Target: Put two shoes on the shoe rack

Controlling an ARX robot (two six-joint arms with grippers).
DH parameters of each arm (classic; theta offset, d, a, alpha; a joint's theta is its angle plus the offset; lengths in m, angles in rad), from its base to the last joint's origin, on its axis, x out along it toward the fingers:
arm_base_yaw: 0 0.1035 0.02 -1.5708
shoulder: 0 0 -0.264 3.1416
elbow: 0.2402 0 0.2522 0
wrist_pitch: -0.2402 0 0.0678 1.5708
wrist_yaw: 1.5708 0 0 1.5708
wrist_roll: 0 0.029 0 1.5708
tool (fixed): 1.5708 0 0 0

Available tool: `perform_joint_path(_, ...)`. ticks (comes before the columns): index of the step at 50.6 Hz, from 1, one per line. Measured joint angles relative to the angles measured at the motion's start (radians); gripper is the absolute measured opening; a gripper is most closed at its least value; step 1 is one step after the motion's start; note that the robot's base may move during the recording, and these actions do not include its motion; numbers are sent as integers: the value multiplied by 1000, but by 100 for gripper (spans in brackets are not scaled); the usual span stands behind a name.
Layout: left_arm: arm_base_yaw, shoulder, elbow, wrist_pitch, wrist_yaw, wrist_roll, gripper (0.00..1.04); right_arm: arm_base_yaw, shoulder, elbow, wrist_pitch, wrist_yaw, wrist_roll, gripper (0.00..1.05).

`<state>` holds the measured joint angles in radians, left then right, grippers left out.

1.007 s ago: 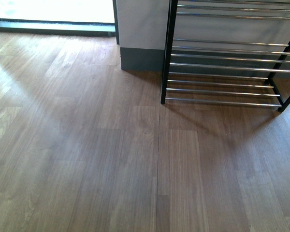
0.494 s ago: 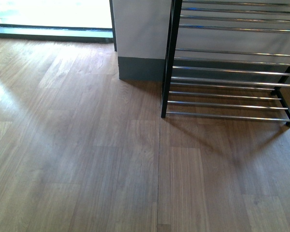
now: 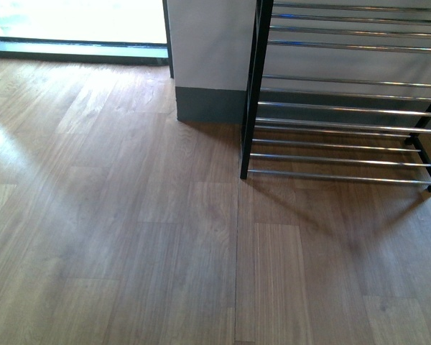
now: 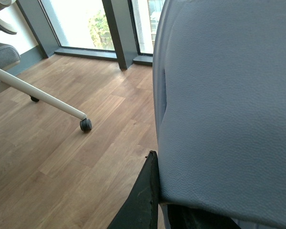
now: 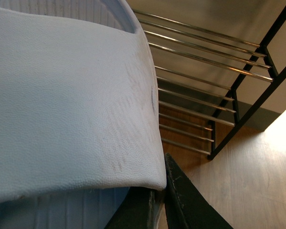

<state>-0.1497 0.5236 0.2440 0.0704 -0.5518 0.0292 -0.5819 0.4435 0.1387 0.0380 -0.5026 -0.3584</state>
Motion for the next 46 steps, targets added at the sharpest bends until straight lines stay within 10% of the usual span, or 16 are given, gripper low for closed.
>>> perform_joint_path(46, 0, 1, -2, 0, -2, 0, 2, 0, 0, 0, 0, -1, 0, 2)
